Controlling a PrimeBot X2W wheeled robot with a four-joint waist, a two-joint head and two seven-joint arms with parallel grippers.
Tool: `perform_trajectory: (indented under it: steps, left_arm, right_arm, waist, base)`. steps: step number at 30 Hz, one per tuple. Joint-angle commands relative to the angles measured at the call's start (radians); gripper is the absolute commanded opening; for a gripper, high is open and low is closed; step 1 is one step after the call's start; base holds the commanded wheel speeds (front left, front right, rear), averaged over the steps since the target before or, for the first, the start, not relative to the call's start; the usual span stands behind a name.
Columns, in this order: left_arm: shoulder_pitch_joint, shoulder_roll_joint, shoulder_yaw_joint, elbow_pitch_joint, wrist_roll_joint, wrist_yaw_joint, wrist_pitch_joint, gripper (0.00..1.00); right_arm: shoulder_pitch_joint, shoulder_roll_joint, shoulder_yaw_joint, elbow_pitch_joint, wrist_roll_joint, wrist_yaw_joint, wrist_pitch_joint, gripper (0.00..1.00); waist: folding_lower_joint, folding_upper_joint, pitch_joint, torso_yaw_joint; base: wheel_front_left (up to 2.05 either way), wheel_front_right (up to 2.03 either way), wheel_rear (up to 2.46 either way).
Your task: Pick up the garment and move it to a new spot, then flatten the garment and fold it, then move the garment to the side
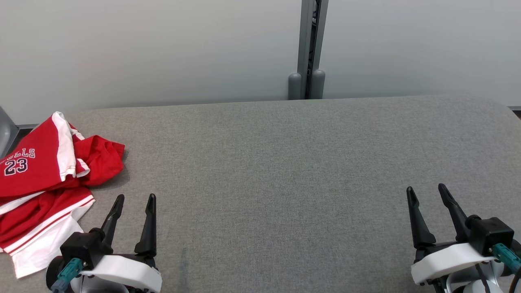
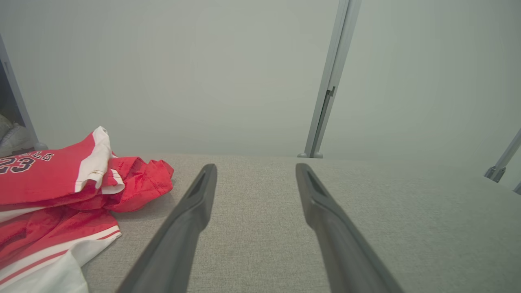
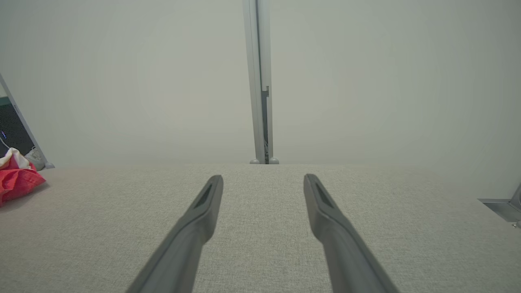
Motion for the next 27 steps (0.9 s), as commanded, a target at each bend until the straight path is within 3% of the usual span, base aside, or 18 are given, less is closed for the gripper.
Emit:
perform_trajectory:
  steps: [1, 27]
  left_arm:
    - [-0.014, 0.008, 0.003, 0.001, 0.016, 0.005, -0.007, 1.00]
    - [-0.011, 0.009, 0.015, 0.002, -0.014, 0.028, -0.013, 1.00]
  right_arm:
    - [-0.006, -0.003, 0.002, 0.005, -0.003, 0.002, -0.014, 1.00]
    - [-0.018, -0.017, 0.018, 0.011, 0.032, 0.002, -0.020, 1.00]
  waist:
    - [0.0000, 0.0000, 0.000, 0.000]
    - [0.0000, 0.0000, 0.006, 0.018]
  base:
    - [0.00, 0.00, 0.00]
    - [0.00, 0.00, 0.00]
